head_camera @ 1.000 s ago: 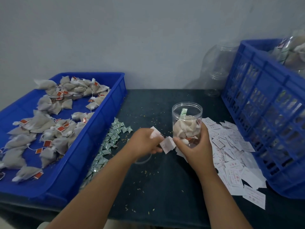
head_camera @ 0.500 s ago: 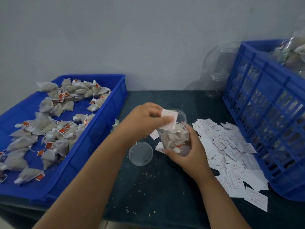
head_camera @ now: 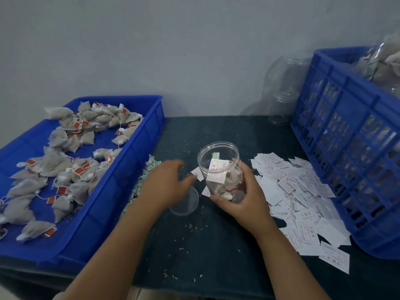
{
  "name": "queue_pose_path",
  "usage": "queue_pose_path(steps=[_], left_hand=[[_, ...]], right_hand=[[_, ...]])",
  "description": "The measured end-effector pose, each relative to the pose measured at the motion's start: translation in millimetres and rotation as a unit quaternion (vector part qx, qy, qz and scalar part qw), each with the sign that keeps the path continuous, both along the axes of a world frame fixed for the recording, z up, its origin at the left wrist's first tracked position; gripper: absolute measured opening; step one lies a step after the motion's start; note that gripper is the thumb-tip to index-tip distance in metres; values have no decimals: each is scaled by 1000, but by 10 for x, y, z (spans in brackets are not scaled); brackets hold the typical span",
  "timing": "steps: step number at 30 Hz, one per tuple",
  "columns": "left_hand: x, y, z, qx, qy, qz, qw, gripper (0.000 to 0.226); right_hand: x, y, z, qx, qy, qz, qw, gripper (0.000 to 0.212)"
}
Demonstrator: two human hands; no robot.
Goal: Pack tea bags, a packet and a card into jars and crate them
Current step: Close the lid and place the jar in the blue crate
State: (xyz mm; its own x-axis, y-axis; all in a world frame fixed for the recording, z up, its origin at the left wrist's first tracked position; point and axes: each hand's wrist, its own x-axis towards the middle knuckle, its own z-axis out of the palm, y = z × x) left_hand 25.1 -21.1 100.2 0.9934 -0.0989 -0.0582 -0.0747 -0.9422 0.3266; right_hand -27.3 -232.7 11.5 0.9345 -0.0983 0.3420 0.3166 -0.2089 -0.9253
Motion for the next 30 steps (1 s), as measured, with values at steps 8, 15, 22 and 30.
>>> queue_pose_path(steps=[8,15,22,30], left_hand=[[-160,85,-531,87,-66,24,994,73],[-105,93,-211,-396,-54,120,909,22],[-188,74,247,-469,37,-60,880,38],[-291,-99,263,-150,-61,-196,967,69]], right_hand=[[-3,10,4,-4,13,2,1000,92],[-84,40,36,10,38,34,999,94],[-96,103,43,-81,37,67,994,89],[-90,113,33,-105,61,66,990,89]])
